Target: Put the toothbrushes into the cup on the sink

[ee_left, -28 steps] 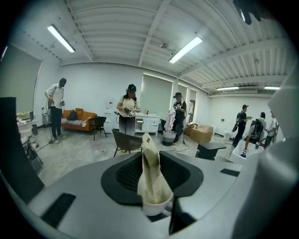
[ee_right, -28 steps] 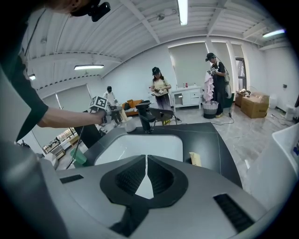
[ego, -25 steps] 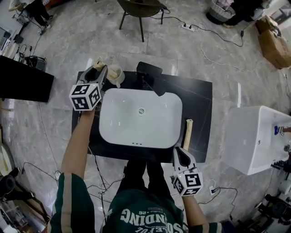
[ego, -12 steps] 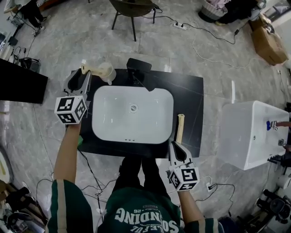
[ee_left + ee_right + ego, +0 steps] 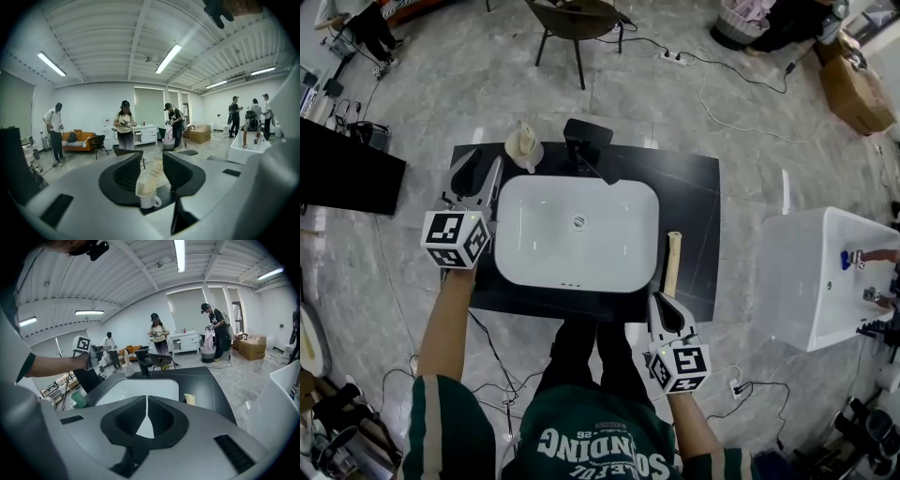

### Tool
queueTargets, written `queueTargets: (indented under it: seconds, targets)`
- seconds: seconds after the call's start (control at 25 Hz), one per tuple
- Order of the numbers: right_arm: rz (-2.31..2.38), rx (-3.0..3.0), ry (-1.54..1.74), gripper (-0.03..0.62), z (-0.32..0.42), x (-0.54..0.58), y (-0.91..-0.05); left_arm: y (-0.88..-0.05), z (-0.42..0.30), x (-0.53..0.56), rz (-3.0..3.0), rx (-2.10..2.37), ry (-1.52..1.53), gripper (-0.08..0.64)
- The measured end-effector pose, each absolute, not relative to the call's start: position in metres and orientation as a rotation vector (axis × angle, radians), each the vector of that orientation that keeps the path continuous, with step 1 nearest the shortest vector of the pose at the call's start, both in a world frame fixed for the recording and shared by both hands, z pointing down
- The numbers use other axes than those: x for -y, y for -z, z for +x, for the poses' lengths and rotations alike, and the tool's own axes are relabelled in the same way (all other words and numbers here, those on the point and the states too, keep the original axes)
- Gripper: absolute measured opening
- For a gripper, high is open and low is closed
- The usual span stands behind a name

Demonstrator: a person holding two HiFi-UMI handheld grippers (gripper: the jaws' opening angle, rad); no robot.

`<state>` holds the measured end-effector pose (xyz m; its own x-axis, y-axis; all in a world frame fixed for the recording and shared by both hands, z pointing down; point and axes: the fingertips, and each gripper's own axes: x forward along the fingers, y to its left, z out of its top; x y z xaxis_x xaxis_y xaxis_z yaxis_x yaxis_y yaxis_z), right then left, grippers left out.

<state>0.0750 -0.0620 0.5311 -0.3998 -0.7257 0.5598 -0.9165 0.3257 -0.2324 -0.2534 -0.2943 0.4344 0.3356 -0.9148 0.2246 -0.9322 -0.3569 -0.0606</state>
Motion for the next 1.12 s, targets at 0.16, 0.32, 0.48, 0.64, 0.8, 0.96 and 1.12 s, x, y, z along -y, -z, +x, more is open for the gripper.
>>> queueTargets:
  seconds: [0.16, 0.32, 0.48, 0.64, 0.8, 0.96, 1.12]
  targets:
    - [1.476, 2.246, -0.744, 0.043, 0.078, 0.060, -0.528, -0.432, -0.240, 0.289, 2.531, 1.703, -0.349, 0.141]
    - [1.494, 2.245, -0.746, 0.043, 0.083, 0.056, -0.527, -0.433, -0.224, 0.284, 2.553, 1.668, -0.354, 0.141]
    - [1.515, 2.237, -0.750, 0.043, 0.091, 0.050, -0.529, -0.439, -0.204, 0.281, 2.571, 1.629, -0.357, 0.141]
    - [1.533, 2.226, -0.754, 0.043, 0.100, 0.046, -0.528, -0.443, -0.182, 0.279, 2.586, 1.578, -0.355, 0.141]
    - [1.549, 2.218, -0.760, 0.043, 0.108, 0.046, -0.528, -0.451, -0.160, 0.276, 2.605, 1.539, -0.361, 0.135]
    - [1.565, 2.211, -0.768, 0.043, 0.113, 0.043, -0.529, -0.462, -0.136, 0.269, 2.636, 1.460, -0.376, 0.033]
    - [1.573, 2.204, -0.776, 0.043, 0.119, 0.042, -0.530, -0.473, -0.110, 0.262, 2.651, 1.348, -0.379, 0.011]
